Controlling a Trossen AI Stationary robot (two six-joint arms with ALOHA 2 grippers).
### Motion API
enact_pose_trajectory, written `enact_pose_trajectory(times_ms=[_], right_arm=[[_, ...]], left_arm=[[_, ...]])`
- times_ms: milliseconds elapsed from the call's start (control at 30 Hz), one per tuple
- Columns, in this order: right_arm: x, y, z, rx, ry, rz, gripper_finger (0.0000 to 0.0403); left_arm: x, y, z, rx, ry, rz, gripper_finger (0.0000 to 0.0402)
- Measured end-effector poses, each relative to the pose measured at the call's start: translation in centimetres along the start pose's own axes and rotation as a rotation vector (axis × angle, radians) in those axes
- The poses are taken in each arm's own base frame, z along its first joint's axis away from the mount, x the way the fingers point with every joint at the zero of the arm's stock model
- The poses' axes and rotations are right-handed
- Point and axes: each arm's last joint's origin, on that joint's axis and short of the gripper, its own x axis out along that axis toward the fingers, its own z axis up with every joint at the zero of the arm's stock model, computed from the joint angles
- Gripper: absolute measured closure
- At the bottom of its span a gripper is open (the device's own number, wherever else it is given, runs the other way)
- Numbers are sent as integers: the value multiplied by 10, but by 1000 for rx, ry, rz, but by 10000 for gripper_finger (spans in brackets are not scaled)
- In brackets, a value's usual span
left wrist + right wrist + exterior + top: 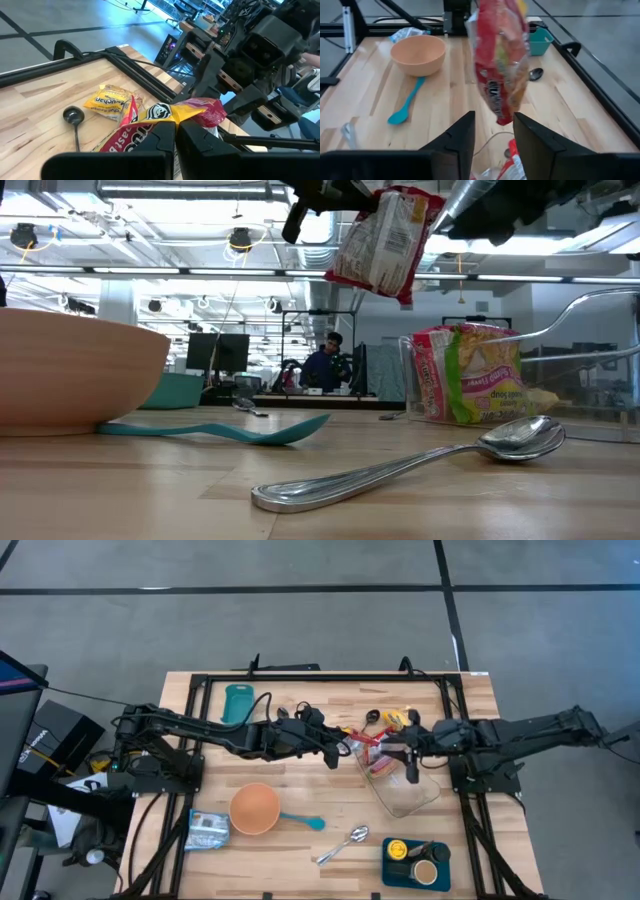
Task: Pick & Place Food Item
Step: Put the red noodle pack into the transparent bin
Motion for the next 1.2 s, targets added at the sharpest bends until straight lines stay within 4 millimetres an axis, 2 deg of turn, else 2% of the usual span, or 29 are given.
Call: enact_pose_trajectory(times_ms=[267,533,900,1200], right_arm=[[1,-6,7,-3,-63,-27,210],[9,2,12,-58,-109,2,196],[20,6,13,-61,-124,0,223],[19,6,14,-37,-128,-1,285]], left_arm=[[0,0,0,1,2,2,401],[0,0,0,0,1,1,401],[0,1,-1,5,10,6,401],[0,1,-2,8,21,14,401]])
